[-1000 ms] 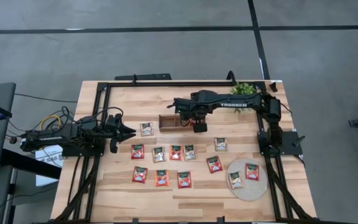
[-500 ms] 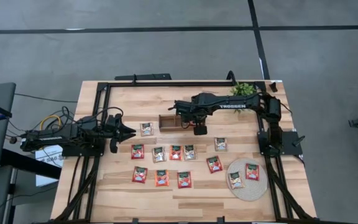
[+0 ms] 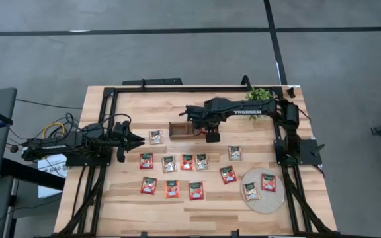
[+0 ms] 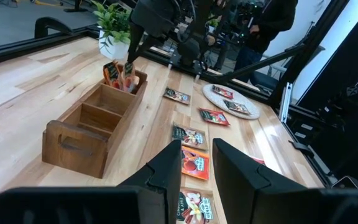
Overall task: Pick & Place Tea
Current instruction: Put the orange tea bag into the right section of the wooden organizer
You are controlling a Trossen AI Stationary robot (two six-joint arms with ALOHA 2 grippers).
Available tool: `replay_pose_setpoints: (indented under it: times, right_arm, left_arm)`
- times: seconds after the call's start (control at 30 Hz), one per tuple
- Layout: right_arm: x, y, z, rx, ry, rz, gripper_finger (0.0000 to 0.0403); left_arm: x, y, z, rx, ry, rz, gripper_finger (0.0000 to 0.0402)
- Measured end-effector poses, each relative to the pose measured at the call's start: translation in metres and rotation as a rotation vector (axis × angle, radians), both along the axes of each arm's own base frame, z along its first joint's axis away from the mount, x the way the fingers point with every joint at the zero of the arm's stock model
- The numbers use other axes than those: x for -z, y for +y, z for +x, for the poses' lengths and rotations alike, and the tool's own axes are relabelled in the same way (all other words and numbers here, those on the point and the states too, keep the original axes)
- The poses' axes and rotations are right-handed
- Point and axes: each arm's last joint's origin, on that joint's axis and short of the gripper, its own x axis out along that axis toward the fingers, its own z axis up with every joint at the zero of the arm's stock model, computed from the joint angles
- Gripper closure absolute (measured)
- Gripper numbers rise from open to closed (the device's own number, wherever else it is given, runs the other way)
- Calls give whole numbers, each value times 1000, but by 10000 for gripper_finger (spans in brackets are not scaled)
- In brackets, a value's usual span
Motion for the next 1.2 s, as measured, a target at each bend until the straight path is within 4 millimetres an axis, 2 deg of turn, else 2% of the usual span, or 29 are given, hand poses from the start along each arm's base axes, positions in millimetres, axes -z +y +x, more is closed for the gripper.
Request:
replay_pose_setpoints:
  times: [0.17, 0.47, 0.67, 0.8, 0.97, 1.07, 1.2]
  right_arm:
    - [0, -4, -1, 9, -1, 0, 387]
    - [0, -9, -2, 24, 3, -10, 306]
    - [-12, 3, -14, 73, 58, 4, 292]
    - [-29, 28, -25, 13, 82, 32, 295]
    - [-63, 56, -38, -57, -35, 54, 303]
    - [-85, 65, -52, -50, -107, 68, 308]
    - [-112, 64, -74, 26, -213, 131, 314]
  left_arm:
    - [0, 0, 0, 0, 0, -2, 318]
    - [0, 0, 0, 0, 0, -2, 318]
    - [0, 0, 0, -6, -2, -70, 318]
    - [0, 0, 0, -15, -4, -160, 318]
    - [0, 0, 0, -25, -12, -267, 318]
    - [-1, 0, 0, -32, -16, -310, 318]
    - [-1, 0, 0, -35, -25, -347, 318]
